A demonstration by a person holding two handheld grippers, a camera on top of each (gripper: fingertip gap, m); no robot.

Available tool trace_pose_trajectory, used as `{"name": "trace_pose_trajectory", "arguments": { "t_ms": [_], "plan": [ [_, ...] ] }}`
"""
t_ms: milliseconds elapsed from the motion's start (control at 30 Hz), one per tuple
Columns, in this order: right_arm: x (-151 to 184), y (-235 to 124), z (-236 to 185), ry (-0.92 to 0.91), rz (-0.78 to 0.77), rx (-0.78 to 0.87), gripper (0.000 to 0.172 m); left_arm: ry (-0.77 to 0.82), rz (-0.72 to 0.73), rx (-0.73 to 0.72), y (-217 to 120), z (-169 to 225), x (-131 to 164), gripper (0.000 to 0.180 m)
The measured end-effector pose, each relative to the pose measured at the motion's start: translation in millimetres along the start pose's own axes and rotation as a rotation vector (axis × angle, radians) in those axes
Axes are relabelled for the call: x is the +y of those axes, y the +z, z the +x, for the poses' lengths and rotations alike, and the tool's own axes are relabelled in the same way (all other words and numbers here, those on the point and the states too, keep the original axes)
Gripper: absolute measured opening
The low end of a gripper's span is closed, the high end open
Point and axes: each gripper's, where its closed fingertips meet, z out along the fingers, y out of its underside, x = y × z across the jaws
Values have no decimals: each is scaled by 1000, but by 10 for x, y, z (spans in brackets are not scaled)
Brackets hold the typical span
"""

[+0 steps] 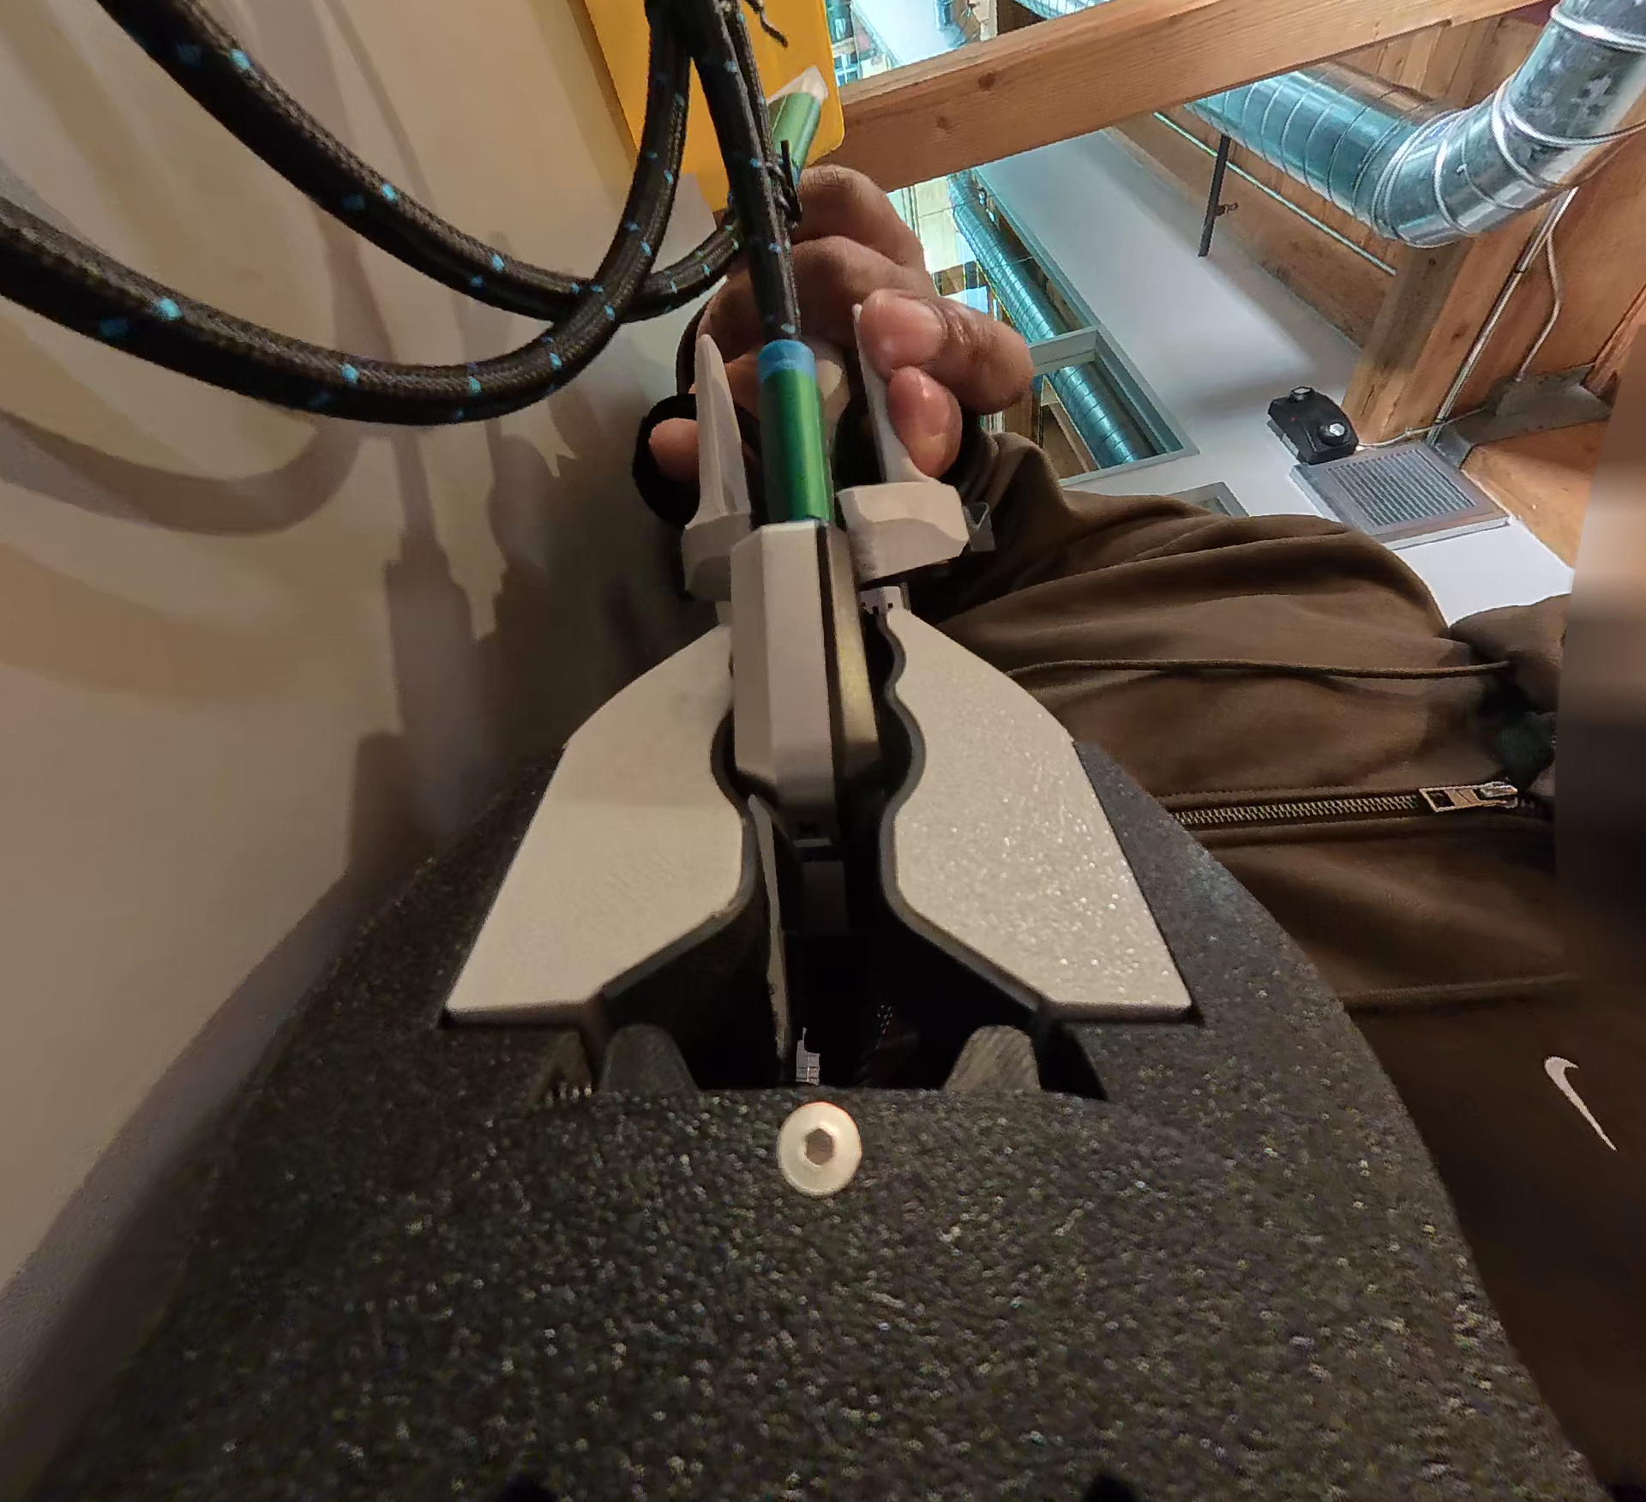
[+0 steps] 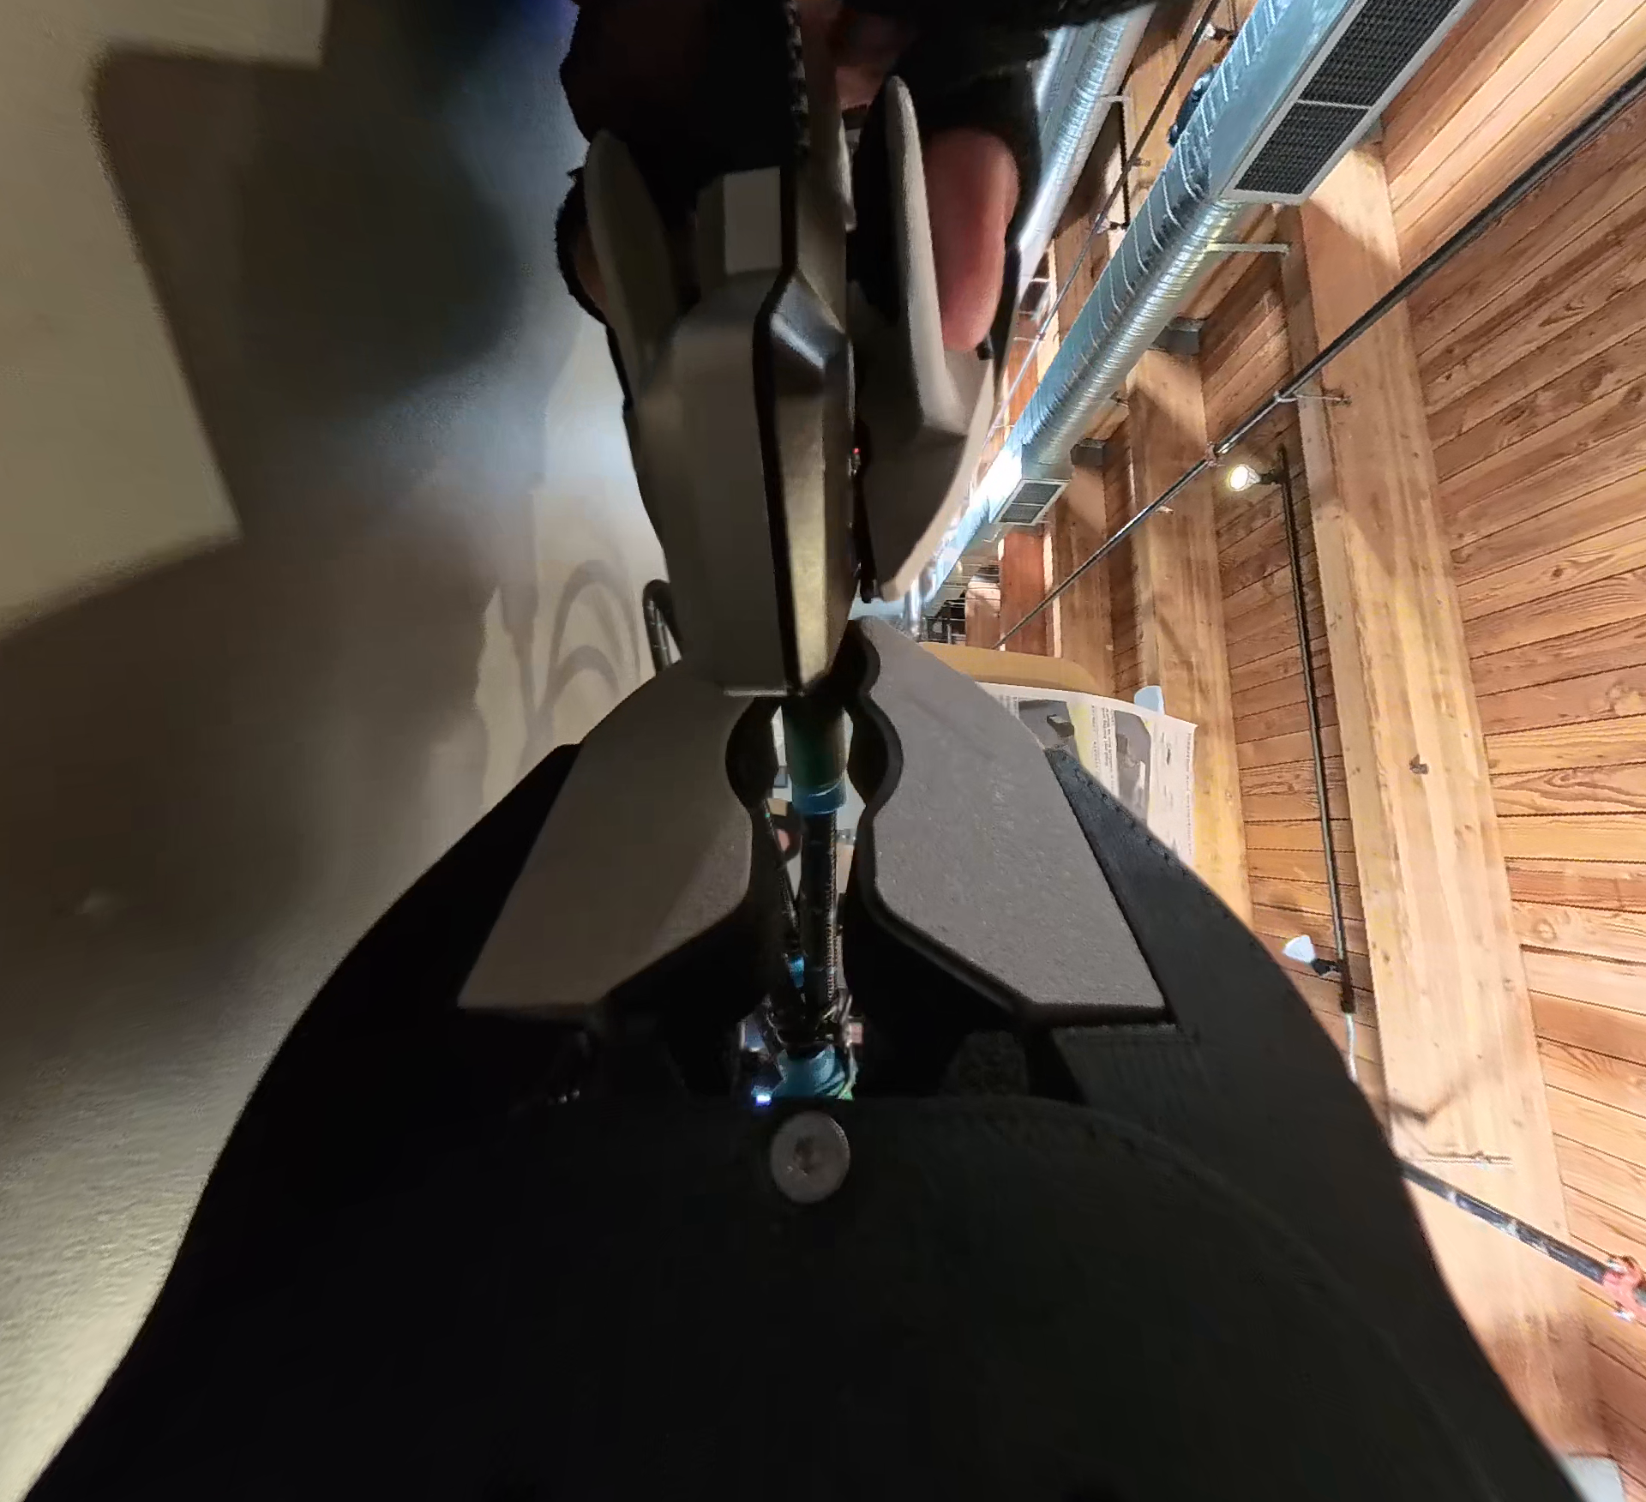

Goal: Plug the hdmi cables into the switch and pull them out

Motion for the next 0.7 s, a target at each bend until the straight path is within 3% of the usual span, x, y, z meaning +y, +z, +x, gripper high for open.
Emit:
{"name": "trace_pose_trajectory", "arguments": {
  "t_ms": [700],
  "plan": [
    [54,-129,1,-4,64,-81,13,-7,-73,29,55,13,33,23]
  ]
}}
